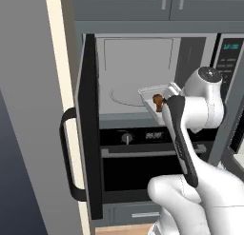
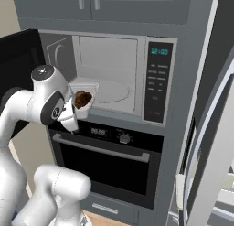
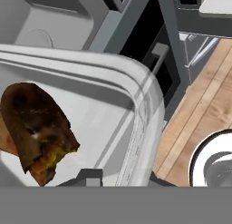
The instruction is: Place the tupperware containing the chicken drumstick and sweet potato meal in the microwave. Close the microwave door and press the start button to reheat the meal.
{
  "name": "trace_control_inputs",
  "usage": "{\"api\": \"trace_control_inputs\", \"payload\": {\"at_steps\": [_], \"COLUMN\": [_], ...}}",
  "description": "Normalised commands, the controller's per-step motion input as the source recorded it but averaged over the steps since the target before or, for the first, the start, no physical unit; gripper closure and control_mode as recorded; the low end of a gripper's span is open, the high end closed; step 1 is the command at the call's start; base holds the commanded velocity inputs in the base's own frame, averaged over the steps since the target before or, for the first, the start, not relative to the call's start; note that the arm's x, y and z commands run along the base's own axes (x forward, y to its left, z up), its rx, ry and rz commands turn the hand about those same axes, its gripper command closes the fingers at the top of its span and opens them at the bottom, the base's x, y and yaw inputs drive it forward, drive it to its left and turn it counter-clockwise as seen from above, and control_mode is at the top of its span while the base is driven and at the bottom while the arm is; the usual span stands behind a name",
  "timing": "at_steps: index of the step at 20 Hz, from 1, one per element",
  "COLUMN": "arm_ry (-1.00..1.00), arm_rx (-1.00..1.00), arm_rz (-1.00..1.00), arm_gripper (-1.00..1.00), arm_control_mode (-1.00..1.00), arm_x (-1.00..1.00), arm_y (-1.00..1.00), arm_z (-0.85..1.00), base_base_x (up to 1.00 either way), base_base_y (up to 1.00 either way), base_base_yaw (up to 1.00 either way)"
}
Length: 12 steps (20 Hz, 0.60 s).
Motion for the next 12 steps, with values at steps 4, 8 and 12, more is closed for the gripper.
{"api": "trace_control_inputs", "payload": {"at_steps": [4, 8, 12], "arm_ry": [0.0, 0.0, 0.0], "arm_rx": [0.0, 0.0, 0.0], "arm_rz": [0.0, 0.0, 0.0], "arm_gripper": [1.0, 1.0, 1.0], "arm_control_mode": [-1.0, -1.0, -1.0], "arm_x": [0.51, 0.51, 0.51], "arm_y": [0.0, 0.0, 0.0], "arm_z": [0.0, -0.01, -0.05], "base_base_x": [0.0, 0.0, 0.0], "base_base_y": [0.0, 0.0, 0.0], "base_base_yaw": [0.0, 0.0, 0.0]}}
